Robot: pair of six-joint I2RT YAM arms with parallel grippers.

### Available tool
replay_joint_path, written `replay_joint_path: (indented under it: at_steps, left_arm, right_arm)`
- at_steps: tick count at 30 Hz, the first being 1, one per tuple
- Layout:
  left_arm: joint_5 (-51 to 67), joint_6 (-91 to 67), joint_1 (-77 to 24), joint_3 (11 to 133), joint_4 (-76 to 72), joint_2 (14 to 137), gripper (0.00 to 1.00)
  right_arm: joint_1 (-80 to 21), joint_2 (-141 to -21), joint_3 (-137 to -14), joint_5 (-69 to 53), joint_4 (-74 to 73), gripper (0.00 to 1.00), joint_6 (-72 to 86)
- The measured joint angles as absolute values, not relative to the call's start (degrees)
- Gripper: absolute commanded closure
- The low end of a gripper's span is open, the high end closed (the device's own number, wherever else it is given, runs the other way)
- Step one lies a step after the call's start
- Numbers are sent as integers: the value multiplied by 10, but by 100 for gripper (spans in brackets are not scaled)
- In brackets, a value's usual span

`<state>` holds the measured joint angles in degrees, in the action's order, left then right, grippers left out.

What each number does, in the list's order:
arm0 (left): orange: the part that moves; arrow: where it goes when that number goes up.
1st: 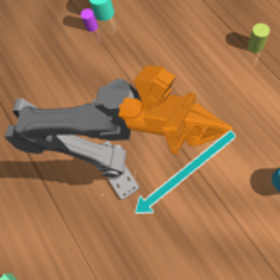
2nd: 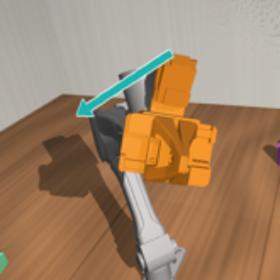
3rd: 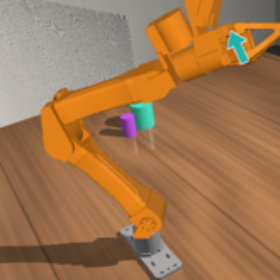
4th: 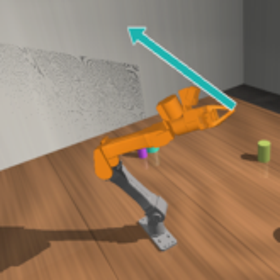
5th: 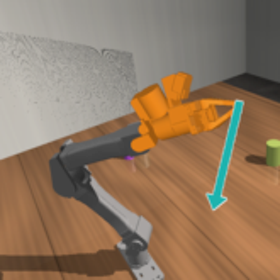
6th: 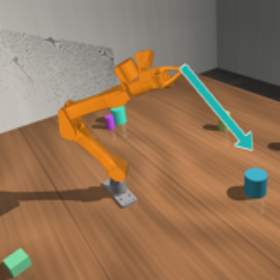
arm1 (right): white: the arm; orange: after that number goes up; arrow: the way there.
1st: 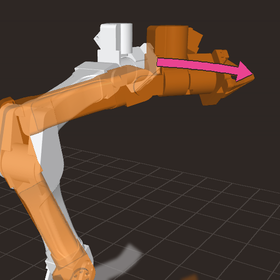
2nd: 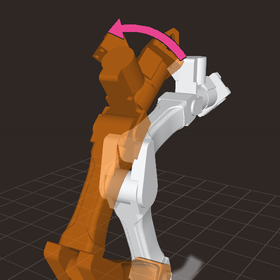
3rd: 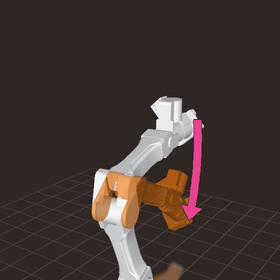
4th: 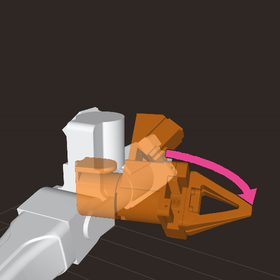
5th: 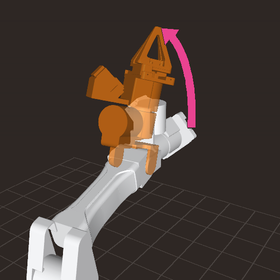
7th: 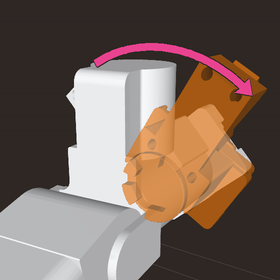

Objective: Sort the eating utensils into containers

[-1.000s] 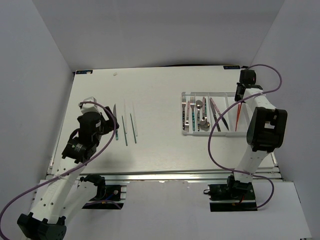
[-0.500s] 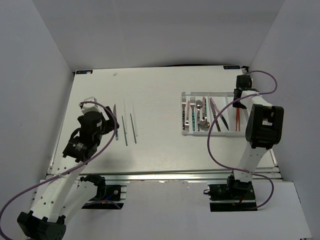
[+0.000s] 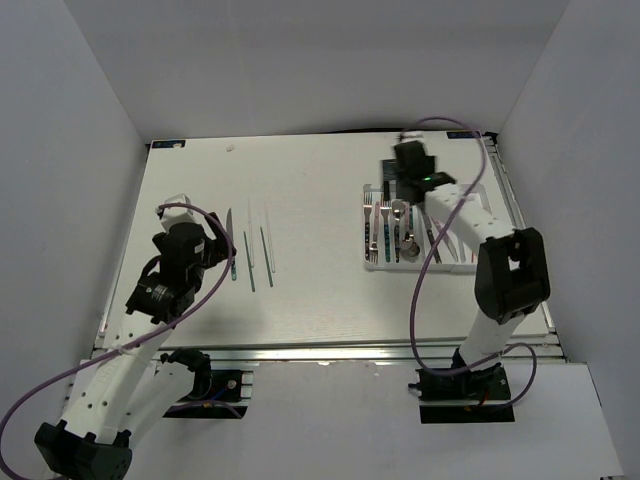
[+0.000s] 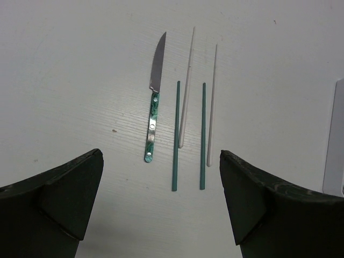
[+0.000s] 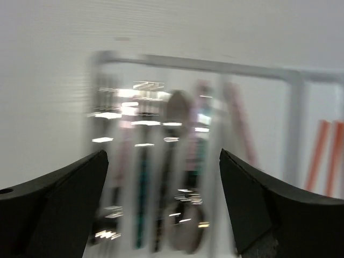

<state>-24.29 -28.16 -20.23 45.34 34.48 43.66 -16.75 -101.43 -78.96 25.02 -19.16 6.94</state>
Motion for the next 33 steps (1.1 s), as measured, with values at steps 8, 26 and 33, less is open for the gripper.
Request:
replay_joint_path:
  at_steps: [8,26,33]
  left_arm:
    - [-295,-296,-202,453,358,418,2]
    - [-337,-311,-202,453,369,407,2]
    - [-336,-311,-202,453,369,406,2]
  right_arm:
    - [-486,-1093,-896,238,-166,14,156]
    - [-586,-1379,-1176,259,-254,57,213]
    - [-583,-1381,-1176,253,-252,61,213]
